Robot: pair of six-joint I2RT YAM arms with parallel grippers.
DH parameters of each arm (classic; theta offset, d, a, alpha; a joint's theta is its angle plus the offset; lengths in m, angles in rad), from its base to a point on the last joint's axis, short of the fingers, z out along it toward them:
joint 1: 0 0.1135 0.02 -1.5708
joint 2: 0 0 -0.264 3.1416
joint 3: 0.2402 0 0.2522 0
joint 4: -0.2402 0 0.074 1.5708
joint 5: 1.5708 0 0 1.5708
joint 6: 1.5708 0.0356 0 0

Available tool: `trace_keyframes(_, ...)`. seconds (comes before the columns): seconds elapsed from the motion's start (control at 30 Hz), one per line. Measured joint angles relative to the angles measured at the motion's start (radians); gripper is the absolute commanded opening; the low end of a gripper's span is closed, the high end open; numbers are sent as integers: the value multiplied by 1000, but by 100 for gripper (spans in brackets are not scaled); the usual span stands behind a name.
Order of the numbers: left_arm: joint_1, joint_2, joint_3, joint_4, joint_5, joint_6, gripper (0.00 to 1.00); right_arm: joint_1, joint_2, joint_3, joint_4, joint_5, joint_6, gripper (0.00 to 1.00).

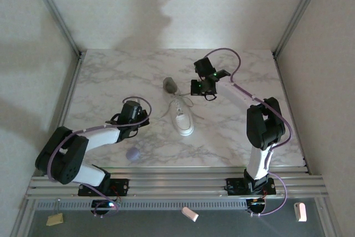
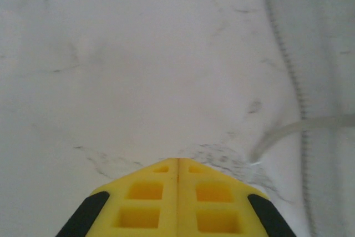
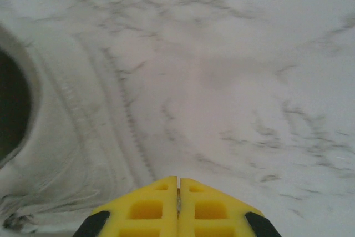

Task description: Tie the shoes

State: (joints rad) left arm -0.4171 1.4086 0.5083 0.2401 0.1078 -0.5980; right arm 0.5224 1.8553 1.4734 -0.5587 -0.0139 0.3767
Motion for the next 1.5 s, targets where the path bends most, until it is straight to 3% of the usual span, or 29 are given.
trace_keyframes(0.03, 0, -23, -5, 13, 6, 1, 51, 2, -6, -8, 14, -31, -3, 29)
trace_keyframes(0.17, 0, -143, -13, 32, 0, 14, 89, 3, -71, -63, 72, -88, -21, 62)
trace_keyframes(0.3, 0, -298, -15, 16, -84, 50, 99, 1, -241, -187, 155, -2, -14, 82)
trace_keyframes(0.37, 3, -387, -28, 9, -161, 63, 100, -10, -343, -269, 215, 74, 2, 99)
trace_keyframes(0.5, 21, -626, -127, 36, -359, 126, 100, -73, -467, -394, 274, 222, 19, 99)
trace_keyframes(0.63, 50, -829, -291, 144, -528, 303, 100, -126, -480, -473, 311, 413, -21, 97)
trace_keyframes(0.73, 71, -909, -438, 249, -599, 433, 100, -140, -509, -591, 388, 522, -116, 96)
trace_keyframes(0.83, 126, -928, -501, 260, -624, 481, 100, -162, -545, -694, 446, 575, -213, 95)
trace_keyframes(1.0, 213, -807, -501, 394, -620, 527, 100, -222, -595, -861, 637, 547, -323, 97)
trace_keyframes(1.13, 333, -613, -501, 532, -517, 536, 100, -300, -575, -1014, 864, 422, -386, 99)
trace_keyframes(1.3, 446, -317, -485, 728, -363, 543, 99, -370, -487, -1035, 1068, 285, -396, 99)
trace_keyframes(1.5, 500, -45, -396, 949, -198, 528, 100, -427, -356, -1035, 1231, 166, -383, 99)
